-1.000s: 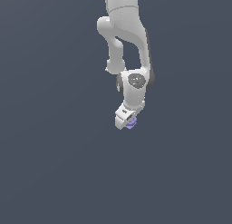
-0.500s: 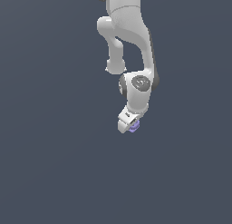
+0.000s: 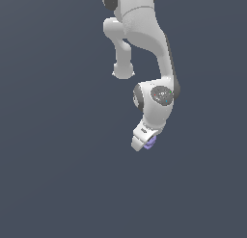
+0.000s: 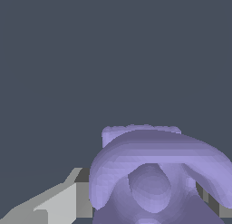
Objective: Pick up the object and move it to a goal position.
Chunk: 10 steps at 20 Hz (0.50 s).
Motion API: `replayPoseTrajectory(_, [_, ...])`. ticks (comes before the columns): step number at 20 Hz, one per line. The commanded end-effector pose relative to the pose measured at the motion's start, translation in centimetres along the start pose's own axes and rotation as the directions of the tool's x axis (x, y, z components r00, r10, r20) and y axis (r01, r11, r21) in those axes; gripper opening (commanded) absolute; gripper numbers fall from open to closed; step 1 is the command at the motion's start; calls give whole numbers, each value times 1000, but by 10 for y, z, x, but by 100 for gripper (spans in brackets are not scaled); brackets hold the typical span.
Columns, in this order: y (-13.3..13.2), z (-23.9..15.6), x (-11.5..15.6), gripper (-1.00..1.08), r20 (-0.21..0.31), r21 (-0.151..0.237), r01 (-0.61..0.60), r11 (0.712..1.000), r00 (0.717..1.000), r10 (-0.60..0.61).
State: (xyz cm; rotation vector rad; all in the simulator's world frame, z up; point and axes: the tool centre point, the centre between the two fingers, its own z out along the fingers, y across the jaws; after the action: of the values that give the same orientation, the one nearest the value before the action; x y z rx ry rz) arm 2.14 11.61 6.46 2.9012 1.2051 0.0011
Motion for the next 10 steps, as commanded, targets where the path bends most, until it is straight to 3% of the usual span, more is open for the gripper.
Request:
replayPoseTrajectory(1, [5, -4, 14, -100, 0, 0, 0, 1000, 1000, 0])
replayPoseTrajectory(10, [21, -17, 60, -100, 0, 1, 0, 1000, 1000, 0])
